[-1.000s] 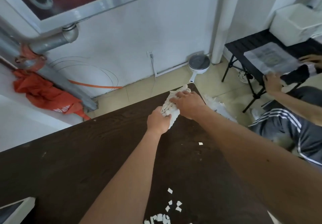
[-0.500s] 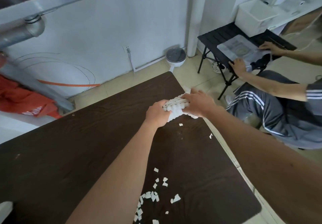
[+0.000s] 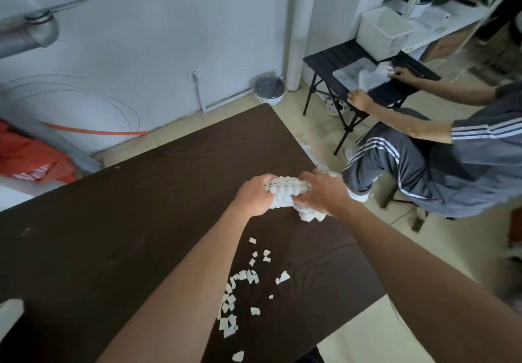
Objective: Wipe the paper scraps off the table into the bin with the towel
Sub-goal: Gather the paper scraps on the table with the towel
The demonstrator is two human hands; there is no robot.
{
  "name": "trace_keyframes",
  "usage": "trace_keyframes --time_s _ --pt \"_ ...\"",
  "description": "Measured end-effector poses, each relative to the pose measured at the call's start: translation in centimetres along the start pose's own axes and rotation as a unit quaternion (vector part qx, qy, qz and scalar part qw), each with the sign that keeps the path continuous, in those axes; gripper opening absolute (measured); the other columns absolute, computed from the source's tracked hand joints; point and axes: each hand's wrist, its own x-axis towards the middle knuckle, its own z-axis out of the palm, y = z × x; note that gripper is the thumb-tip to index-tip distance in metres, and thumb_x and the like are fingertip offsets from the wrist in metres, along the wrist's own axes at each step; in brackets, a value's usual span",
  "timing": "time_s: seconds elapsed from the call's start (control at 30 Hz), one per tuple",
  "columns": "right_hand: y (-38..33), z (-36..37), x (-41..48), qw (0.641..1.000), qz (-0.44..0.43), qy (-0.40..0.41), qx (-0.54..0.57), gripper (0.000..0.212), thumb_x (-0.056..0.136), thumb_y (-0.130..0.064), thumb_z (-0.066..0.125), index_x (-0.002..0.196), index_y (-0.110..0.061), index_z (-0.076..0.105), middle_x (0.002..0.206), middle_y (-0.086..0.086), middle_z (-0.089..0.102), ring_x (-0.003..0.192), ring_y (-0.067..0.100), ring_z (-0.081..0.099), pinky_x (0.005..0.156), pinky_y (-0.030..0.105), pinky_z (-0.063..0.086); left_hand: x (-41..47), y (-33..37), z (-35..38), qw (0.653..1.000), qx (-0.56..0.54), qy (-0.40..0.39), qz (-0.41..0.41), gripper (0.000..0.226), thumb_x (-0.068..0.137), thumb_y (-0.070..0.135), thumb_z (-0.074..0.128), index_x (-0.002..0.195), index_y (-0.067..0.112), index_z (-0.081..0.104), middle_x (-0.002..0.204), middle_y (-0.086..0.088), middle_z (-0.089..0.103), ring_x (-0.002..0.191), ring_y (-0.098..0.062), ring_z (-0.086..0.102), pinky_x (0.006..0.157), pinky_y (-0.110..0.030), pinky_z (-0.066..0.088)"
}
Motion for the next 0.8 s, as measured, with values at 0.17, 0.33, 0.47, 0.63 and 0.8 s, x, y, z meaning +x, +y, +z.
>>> trace_keyframes --time_s 0.17,0.33,0.47,0.63,0.8 --pt "-2.3 2.6 -3.7 1.000 -0.004 -0.010 0.016 0.052 0.075 -0.063 0.056 0.119 -0.035 0.053 0.104 -0.007 0.056 0.101 0.025 0.062 0.080 0.037 0.048 -4.1 -2.2 0.1 1.000 -0.006 -0.007 0.004 0.048 0.088 0.008 0.050 0.127 0.033 0.064 0.118 0.007 0.072 0.110 -0.020 0.064 0.096 -0.038 0.052" --pt "-4.2 4.4 -6.0 1.000 -0.004 -0.010 0.006 0.054 0.077 -0.068 0.057 0.118 -0.033 0.054 0.103 -0.005 0.058 0.100 0.026 0.062 0.079 0.037 0.044 -7.1 -4.2 0.3 1.000 0.008 -0.011 0.017 0.051 0.088 0.007 0.048 0.130 0.033 0.061 0.121 0.005 0.070 0.109 -0.021 0.064 0.094 -0.037 0.052" --pt "-5.8 5.4 -8.4 1.000 -0.003 -0.020 0.007 0.048 0.078 -0.067 0.057 0.108 -0.030 0.055 0.093 -0.006 0.053 0.096 0.026 0.061 0.073 0.035 0.042 -9.3 -5.8 0.3 1.000 0.013 -0.012 0.015 0.051 0.086 0.009 0.050 0.128 0.034 0.062 0.119 0.006 0.071 0.107 -0.020 0.065 0.094 -0.038 0.052" --pt "-8.5 6.3 -10.9 0.999 -0.030 -0.029 -0.021 0.045 0.083 -0.063 0.052 0.106 -0.024 0.053 0.094 -0.004 0.055 0.094 0.028 0.060 0.072 0.036 0.042 -11.9 -7.8 0.5 1.000 0.023 -0.002 0.018 0.045 0.084 0.012 0.063 0.121 0.037 0.063 0.109 0.012 0.072 0.099 -0.016 0.067 0.088 -0.038 0.056" --pt "-10.6 6.5 -12.2 0.993 -0.072 -0.048 -0.076 0.045 0.087 -0.060 0.050 0.109 -0.022 0.052 0.095 -0.002 0.057 0.094 0.026 0.060 0.072 0.035 0.042 -14.2 -9.4 1.1 0.997 0.059 0.038 0.014 0.048 0.090 0.008 0.059 0.130 0.034 0.059 0.118 0.007 0.070 0.100 -0.018 0.066 0.081 -0.032 0.052"
